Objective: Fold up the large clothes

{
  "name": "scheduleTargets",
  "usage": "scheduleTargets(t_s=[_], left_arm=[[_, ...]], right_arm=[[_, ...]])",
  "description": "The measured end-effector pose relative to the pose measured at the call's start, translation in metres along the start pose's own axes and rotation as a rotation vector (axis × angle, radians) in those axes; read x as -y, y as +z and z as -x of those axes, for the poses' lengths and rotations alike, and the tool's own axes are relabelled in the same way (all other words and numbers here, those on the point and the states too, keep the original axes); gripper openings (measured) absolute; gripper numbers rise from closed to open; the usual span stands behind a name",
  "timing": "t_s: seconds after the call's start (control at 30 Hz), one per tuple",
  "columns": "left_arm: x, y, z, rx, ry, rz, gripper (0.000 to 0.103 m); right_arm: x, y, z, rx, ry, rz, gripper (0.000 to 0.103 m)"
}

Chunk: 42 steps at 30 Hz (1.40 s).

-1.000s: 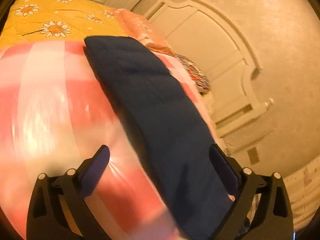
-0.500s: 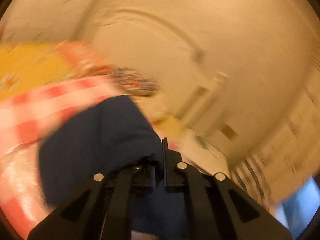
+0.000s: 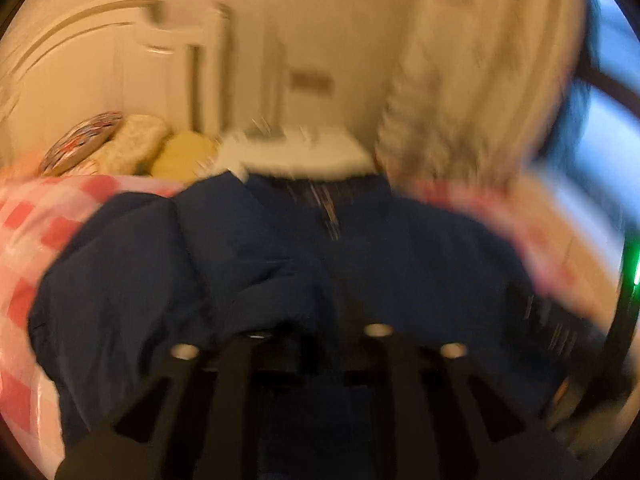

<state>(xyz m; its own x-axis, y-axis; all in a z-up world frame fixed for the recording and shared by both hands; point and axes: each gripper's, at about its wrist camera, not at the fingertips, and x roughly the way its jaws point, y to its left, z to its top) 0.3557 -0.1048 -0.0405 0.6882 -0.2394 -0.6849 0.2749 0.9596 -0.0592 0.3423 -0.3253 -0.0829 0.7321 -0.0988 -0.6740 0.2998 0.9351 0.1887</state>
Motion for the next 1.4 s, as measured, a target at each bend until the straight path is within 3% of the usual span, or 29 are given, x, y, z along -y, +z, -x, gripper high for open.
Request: scheduleTargets(t_s=[0.07,0.1,0.17,0.2,0.23,0.27,0.33,0.4,0.5,0.53,0.63,0.73,0.8,0.87,1.0,1.03,1.07,1.13,1.17,1.27,1.3,1.33,1.37,1.4], left_arm=[[0.028,-0.017,-0.015,-0.034,0.019,-0.149,0.072],[0.028,-0.025,-0.016,-0.025,0.040,-0.200,0.080],[0.041,-0.031,-0.004,0.009,0.083,-0.283,0.081],[0.038,-0.030,0.009,0.042,0.068,-0.269,0.081],[0.037,-0.028,0.023,0.072,0.047,-0.243,0.080],[0.022,-0.027,0.047,0.136,-0.006,-0.164,0.080],[-0.013,-0.023,0.080,0.224,-0.042,-0.031,0.081],[-0.057,-0.033,0.107,0.299,0.016,0.135,0.082],[-0.097,-0.050,0.123,0.317,0.165,0.256,0.082],[-0.107,-0.057,0.129,0.329,0.177,0.279,0.082],[-0.119,-0.063,0.138,0.341,0.108,0.294,0.083],[-0.106,-0.050,0.133,0.337,0.032,0.243,0.082],[-0.082,-0.034,0.121,0.311,-0.098,0.193,0.082],[-0.055,-0.023,0.101,0.224,-0.214,0.134,0.082],[-0.022,-0.027,0.098,0.195,-0.326,0.069,0.096],[-0.018,-0.031,0.103,0.204,-0.324,0.047,0.098],[-0.011,-0.033,0.105,0.199,-0.240,-0.013,0.100],[0.005,-0.037,0.099,0.154,0.029,-0.175,0.100],[0.007,-0.039,0.095,0.099,0.060,-0.224,0.098],[-0.022,-0.033,0.102,0.015,-0.268,-0.060,0.101],[-0.030,-0.029,0.097,-0.015,-0.139,-0.017,0.099],[-0.022,-0.028,0.094,-0.005,0.068,-0.097,0.098],[-0.014,-0.030,0.091,0.018,0.169,-0.169,0.097],[-0.002,-0.034,0.090,0.038,0.207,-0.257,0.097]], right_arm=[[-0.007,0.000,-0.003,-0.009,-0.009,0.029,0.088],[-0.011,-0.001,-0.003,-0.009,-0.007,0.047,0.088],[-0.012,-0.001,-0.003,-0.010,0.001,0.049,0.088],[-0.010,-0.001,-0.003,-0.011,0.011,0.035,0.088],[-0.009,-0.001,-0.004,-0.012,0.020,0.022,0.088],[0.000,-0.002,-0.003,-0.011,0.028,0.014,0.088],[0.000,-0.002,-0.002,-0.010,0.031,0.013,0.088],[-0.003,-0.002,-0.003,-0.007,0.026,0.029,0.088],[-0.006,-0.004,0.000,-0.004,0.021,0.040,0.088],[-0.007,-0.004,0.000,-0.004,0.019,0.043,0.088],[-0.008,-0.004,-0.001,-0.005,0.008,0.051,0.088],[-0.011,-0.004,-0.002,-0.006,-0.009,0.064,0.088],[-0.012,-0.005,-0.001,0.000,-0.012,0.070,0.088],[-0.008,-0.004,0.000,0.003,-0.001,0.052,0.088],[-0.001,-0.003,-0.001,-0.001,0.021,0.020,0.088],[-0.001,-0.003,-0.001,-0.003,0.020,0.024,0.088],[-0.002,-0.003,-0.002,-0.004,0.019,0.028,0.088],[-0.004,-0.003,-0.002,-0.007,0.019,0.036,0.088],[-0.005,-0.003,-0.003,-0.008,0.020,0.038,0.088],[-0.005,-0.004,-0.002,-0.005,0.023,0.035,0.088],[-0.006,-0.004,-0.003,-0.005,0.021,0.037,0.088],[-0.005,-0.004,-0.003,-0.006,0.019,0.038,0.088],[-0.006,-0.004,-0.003,-0.007,0.017,0.040,0.088],[-0.005,-0.003,-0.002,-0.006,0.017,0.042,0.088]])
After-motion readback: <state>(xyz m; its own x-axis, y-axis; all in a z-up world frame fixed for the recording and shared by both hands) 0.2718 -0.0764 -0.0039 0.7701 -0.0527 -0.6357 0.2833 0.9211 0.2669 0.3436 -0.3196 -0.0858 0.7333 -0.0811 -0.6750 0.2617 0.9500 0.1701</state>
